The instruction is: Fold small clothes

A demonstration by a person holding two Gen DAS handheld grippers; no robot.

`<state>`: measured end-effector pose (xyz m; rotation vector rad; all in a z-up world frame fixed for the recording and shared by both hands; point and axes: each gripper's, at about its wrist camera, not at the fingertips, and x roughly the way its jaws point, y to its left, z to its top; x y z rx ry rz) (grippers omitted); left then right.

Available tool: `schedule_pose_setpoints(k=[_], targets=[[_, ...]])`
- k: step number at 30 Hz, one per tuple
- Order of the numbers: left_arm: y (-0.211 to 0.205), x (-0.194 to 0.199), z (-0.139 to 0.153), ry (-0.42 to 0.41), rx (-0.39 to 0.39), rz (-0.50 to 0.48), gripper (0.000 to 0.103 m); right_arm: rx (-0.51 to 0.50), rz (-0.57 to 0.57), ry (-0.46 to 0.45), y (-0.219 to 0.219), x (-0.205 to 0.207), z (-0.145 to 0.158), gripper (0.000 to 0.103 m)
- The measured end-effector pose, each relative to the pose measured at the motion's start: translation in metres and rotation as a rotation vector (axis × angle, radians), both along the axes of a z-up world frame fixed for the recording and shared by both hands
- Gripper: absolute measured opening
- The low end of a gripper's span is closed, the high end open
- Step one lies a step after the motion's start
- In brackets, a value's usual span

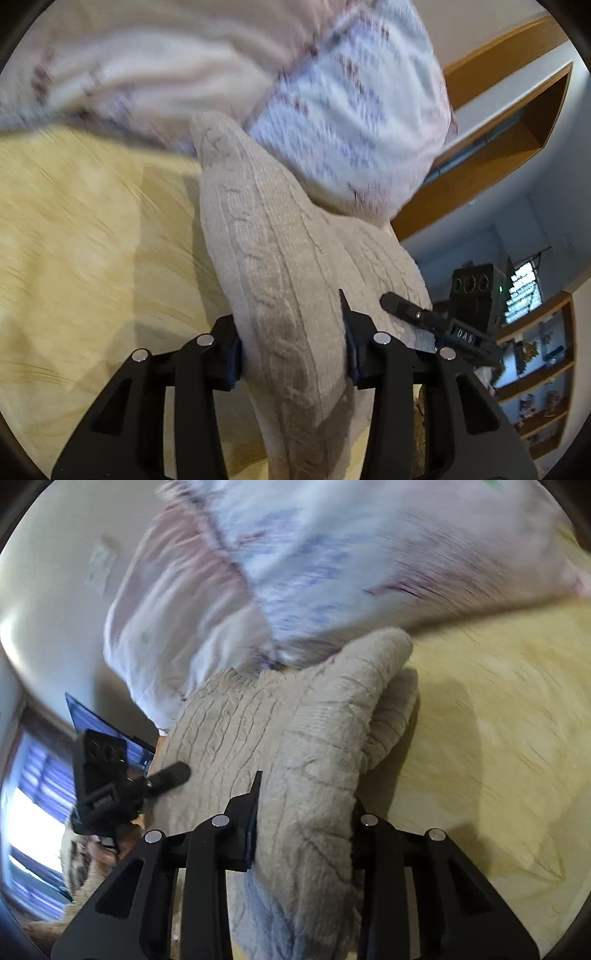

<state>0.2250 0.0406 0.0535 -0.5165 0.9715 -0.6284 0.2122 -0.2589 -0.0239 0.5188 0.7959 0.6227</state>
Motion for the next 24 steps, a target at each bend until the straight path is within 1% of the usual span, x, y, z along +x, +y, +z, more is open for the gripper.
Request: schedule_pose_setpoints(k=[2, 3, 4, 5, 6, 7, 8, 10, 12, 13, 15, 16, 17, 18, 19, 21, 22, 24], targets=[[0.023, 0.002, 0.004, -0.008, 0.003, 0.036, 0.042, -0.012, -0.003, -0.070, 0.020, 0.000, 0.005, 0.032], [0.031, 0.001, 0.000, 0.001, 0.000, 0.052, 0.043, -0.016, -0.005, -0.077, 0.025, 0.000, 0.002, 0.032], [0.040, 0.002, -0.009, 0.031, 0.010, 0.077, 0.044, -0.024, -0.001, -0.058, 0.035, 0.006, -0.005, 0.033], [0.044, 0.003, -0.018, 0.061, 0.033, 0.094, 0.044, -0.048, 0.009, -0.008, 0.044, 0.014, -0.016, 0.033], [0.048, 0.004, -0.028, 0.098, 0.062, 0.114, 0.048, -0.069, 0.011, 0.030, 0.048, 0.019, -0.024, 0.038], [0.053, 0.003, -0.041, 0.133, 0.061, 0.136, 0.052, -0.082, 0.000, 0.062, 0.050, 0.024, -0.035, 0.044], [0.060, 0.001, -0.048, 0.139, 0.007, 0.145, 0.052, -0.055, 0.000, 0.064, 0.046, 0.024, -0.037, 0.044], [0.067, -0.003, -0.048, 0.143, -0.027, 0.156, 0.053, -0.026, -0.005, 0.086, 0.036, 0.023, -0.035, 0.046], [0.072, -0.011, -0.039, 0.099, -0.003, 0.175, 0.053, -0.020, -0.040, 0.063, 0.022, 0.018, -0.028, 0.047], [0.074, -0.016, -0.031, 0.063, 0.026, 0.190, 0.054, -0.015, -0.067, 0.040, 0.012, 0.016, -0.023, 0.048], [0.074, -0.027, -0.015, -0.013, 0.069, 0.210, 0.056, 0.013, -0.084, 0.034, -0.001, 0.016, -0.020, 0.048], [0.073, -0.031, -0.007, -0.046, 0.080, 0.205, 0.057, 0.023, -0.089, 0.038, -0.002, 0.017, -0.021, 0.048], [0.070, -0.035, 0.000, -0.082, 0.094, 0.194, 0.059, 0.030, -0.090, 0.045, -0.003, 0.020, -0.021, 0.048], [0.064, -0.041, 0.006, -0.119, 0.115, 0.179, 0.066, 0.030, -0.087, 0.049, 0.002, 0.021, -0.020, 0.047], [0.055, -0.047, 0.014, -0.161, 0.150, 0.153, 0.073, 0.027, -0.073, 0.050, 0.007, 0.023, -0.021, 0.039], [0.032, -0.056, 0.020, -0.209, 0.210, 0.097, 0.075, 0.003, -0.054, 0.022, 0.019, 0.024, -0.019, 0.016], [0.026, -0.058, 0.021, -0.219, 0.227, 0.075, 0.075, -0.042, -0.091, -0.021, 0.022, 0.023, -0.013, 0.011], [0.007, -0.058, 0.021, -0.231, 0.267, 0.041, 0.076, -0.077, -0.148, -0.035, 0.022, 0.025, -0.010, 0.009]])
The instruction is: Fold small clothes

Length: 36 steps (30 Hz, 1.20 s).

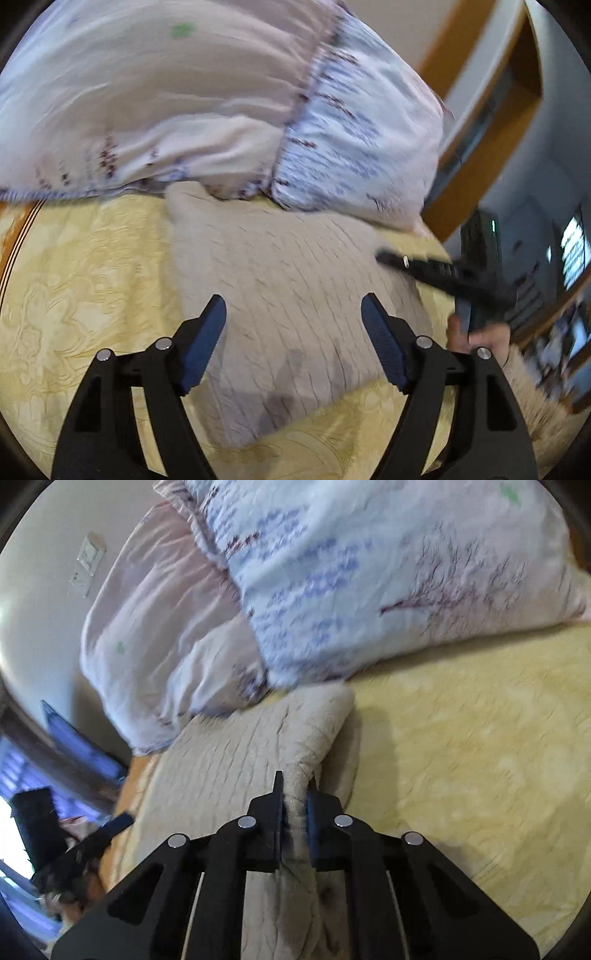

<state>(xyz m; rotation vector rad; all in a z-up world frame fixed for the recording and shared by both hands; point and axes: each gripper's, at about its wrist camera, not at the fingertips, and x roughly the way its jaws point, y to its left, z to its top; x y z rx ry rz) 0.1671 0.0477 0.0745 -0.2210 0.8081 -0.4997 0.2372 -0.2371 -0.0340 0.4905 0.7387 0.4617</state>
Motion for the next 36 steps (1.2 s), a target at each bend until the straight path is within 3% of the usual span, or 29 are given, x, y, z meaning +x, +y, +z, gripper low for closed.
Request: schedule_pose_setpoints(k=[5, 8, 10, 11, 14, 17, 20, 24, 25, 26, 28, 36], targets=[[-0.021, -0.001, -0.013, 0.002, 0.078, -0.017, 0.080, 0.000, -0.054, 0.120, -0.008, 0.019, -0.027, 0.009], [-0.024, 0.000, -0.014, -0.002, 0.092, -0.007, 0.082, -0.033, -0.065, 0.069, -0.011, 0.005, -0.014, 0.013], [-0.022, -0.002, -0.012, -0.004, 0.088, 0.002, 0.082, -0.047, -0.067, 0.017, -0.013, -0.014, 0.000, 0.029], [-0.020, -0.004, -0.010, -0.006, 0.090, 0.010, 0.082, -0.046, -0.057, -0.020, -0.013, -0.024, 0.006, 0.032], [-0.014, -0.014, -0.008, -0.025, 0.135, 0.038, 0.082, -0.066, 0.024, -0.099, -0.002, -0.051, 0.016, 0.033], [-0.010, -0.016, -0.009, -0.025, 0.171, 0.056, 0.082, -0.125, 0.116, -0.070, 0.015, -0.056, 0.005, 0.033], [-0.007, -0.009, -0.017, 0.018, 0.184, 0.088, 0.082, -0.222, 0.081, -0.054, 0.029, -0.050, -0.007, 0.034], [-0.002, -0.015, -0.021, 0.038, 0.159, 0.103, 0.082, -0.231, 0.046, -0.065, 0.033, -0.055, -0.002, 0.034], [0.001, -0.021, -0.020, 0.021, 0.162, 0.116, 0.086, -0.236, 0.025, -0.084, 0.030, -0.063, 0.001, 0.035], [0.003, -0.026, -0.019, 0.009, 0.166, 0.124, 0.089, -0.241, 0.011, -0.094, 0.028, -0.067, 0.003, 0.039], [0.011, -0.037, -0.020, -0.017, 0.180, 0.156, 0.098, -0.269, -0.054, -0.126, 0.022, -0.085, 0.006, 0.077], [0.021, -0.064, -0.043, 0.028, 0.205, 0.190, 0.101, -0.357, -0.113, -0.157, 0.025, -0.120, -0.006, 0.094]])
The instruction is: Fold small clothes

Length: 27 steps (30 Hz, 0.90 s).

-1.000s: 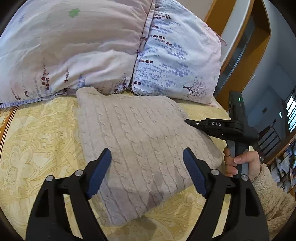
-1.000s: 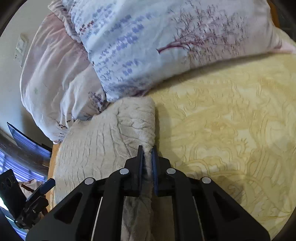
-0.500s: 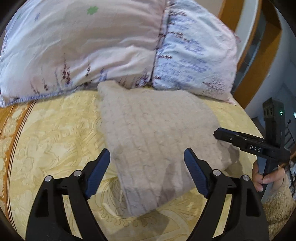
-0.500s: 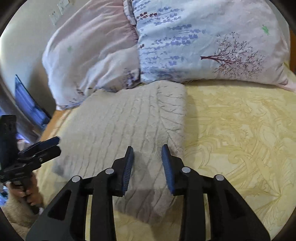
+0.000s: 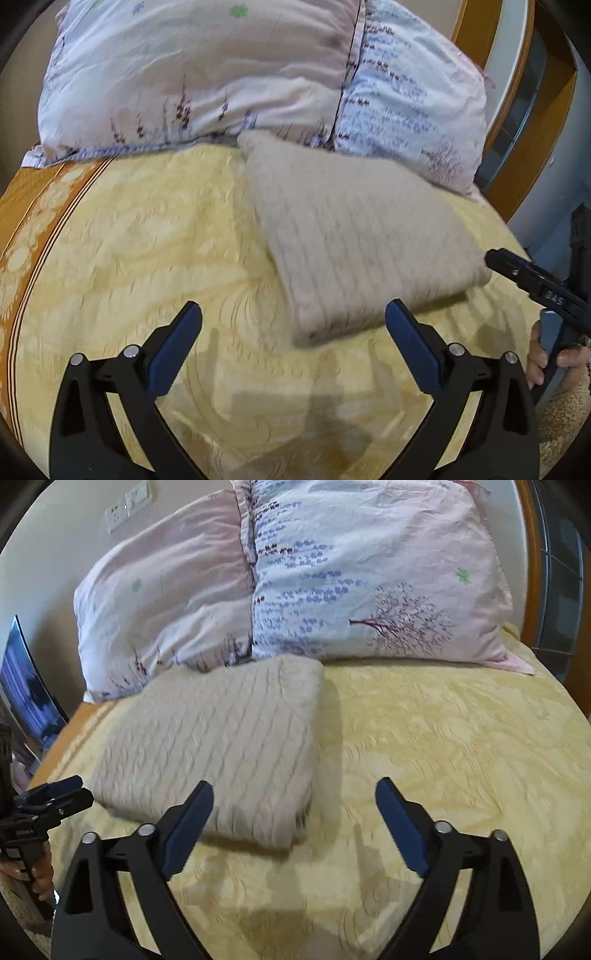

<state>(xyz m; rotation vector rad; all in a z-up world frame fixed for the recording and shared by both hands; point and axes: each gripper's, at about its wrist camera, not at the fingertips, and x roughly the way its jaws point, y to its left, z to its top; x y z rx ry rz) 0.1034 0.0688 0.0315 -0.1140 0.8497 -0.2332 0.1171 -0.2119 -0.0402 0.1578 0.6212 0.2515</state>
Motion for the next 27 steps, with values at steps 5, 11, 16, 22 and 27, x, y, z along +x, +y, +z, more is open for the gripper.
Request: schedule_pose_setpoints(k=[5, 11, 16, 22, 27], targets=[[-0.007, -0.010, -0.012, 0.032, 0.009, -0.003, 0.101, -0.049, -0.008, 0.014, 0.010, -0.016, -0.008, 0.102], [-0.021, -0.011, -0.024, 0.071, 0.070, 0.021, 0.101, -0.088, -0.015, 0.104, 0.029, -0.015, -0.022, 0.102], [-0.029, -0.008, -0.031, 0.086, 0.111, 0.025, 0.101, -0.075, -0.040, 0.180, 0.036, -0.011, -0.036, 0.102], [-0.036, -0.006, -0.036, 0.074, 0.198, 0.030, 0.101, -0.171, -0.068, 0.163, 0.050, -0.018, -0.040, 0.102], [-0.039, -0.005, -0.037, 0.076, 0.233, 0.039, 0.101, -0.179, -0.083, 0.157, 0.051, -0.019, -0.041, 0.102]])
